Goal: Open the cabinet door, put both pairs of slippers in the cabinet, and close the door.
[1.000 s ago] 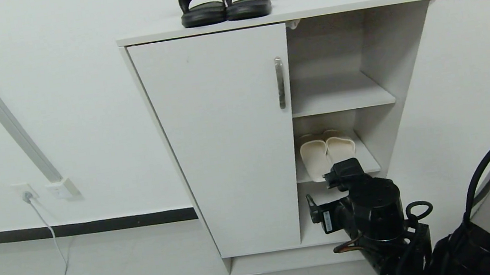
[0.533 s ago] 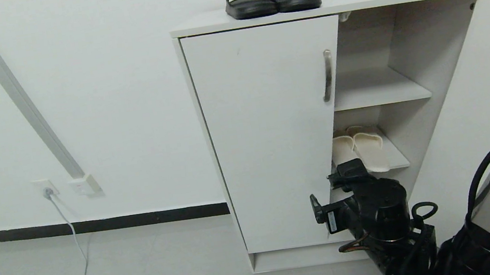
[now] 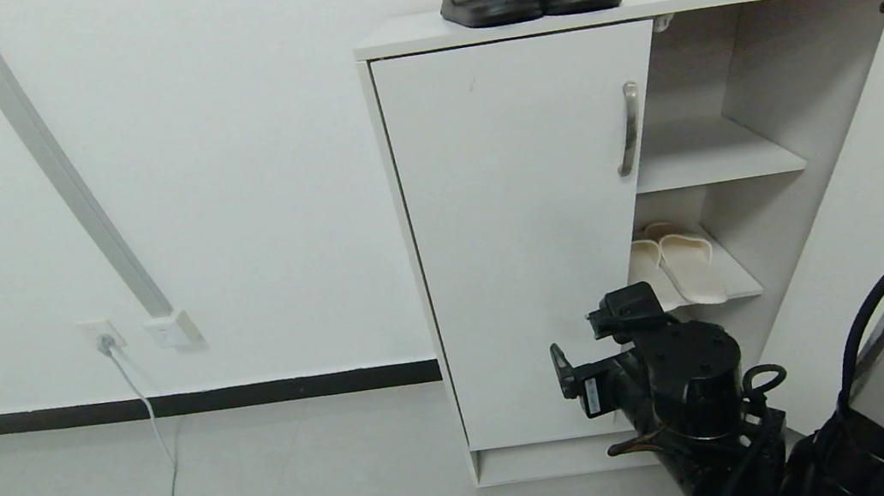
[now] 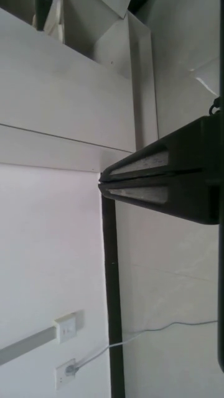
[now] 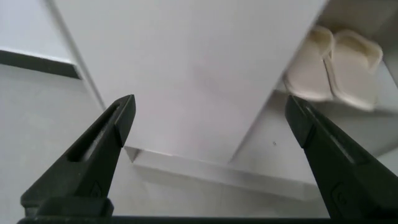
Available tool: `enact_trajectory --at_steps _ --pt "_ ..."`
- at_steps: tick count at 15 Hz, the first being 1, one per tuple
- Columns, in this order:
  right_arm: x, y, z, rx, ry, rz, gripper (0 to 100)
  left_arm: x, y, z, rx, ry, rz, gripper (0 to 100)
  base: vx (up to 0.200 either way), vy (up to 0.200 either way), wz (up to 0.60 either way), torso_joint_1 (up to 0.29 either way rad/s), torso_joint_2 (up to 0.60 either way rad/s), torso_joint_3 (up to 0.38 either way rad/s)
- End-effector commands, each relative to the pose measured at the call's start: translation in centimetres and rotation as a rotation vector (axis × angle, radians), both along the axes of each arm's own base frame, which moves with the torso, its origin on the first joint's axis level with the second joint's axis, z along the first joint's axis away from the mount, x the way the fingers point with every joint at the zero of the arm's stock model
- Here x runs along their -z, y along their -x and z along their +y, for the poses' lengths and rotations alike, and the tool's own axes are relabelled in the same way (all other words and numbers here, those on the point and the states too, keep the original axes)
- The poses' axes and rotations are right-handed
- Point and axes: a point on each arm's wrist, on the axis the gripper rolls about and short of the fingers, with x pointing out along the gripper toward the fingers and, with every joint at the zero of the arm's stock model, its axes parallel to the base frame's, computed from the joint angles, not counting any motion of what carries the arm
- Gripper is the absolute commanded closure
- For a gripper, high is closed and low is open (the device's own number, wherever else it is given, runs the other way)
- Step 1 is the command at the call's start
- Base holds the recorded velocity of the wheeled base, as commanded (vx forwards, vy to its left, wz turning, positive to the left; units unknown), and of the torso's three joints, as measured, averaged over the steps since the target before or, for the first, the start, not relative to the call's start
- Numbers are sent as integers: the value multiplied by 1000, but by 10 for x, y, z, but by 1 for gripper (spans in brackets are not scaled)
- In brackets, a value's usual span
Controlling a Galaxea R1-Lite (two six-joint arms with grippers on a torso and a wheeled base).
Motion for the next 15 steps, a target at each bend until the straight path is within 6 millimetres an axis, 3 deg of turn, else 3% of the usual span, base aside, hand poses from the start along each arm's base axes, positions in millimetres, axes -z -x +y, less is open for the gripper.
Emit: enact_trajectory --at_steps 1,7,10,15 --pt "0 0 1 -2 2 -10 0 0 0 0 0 0 1 100 0 0 0 0 0 0" --pt "3 2 -1 -6 8 -8 0 0 0 0 0 -1 1 100 0 0 0 1 -8 -11" --pt "2 3 -2 -6 8 -8 0 0 0 0 0 -1 1 100 0 0 0 4 -185 -297" --pt "-1 6 -5 -4 4 -12 0 0 0 0 0 -1 1 100 0 0 0 45 -494 -374"
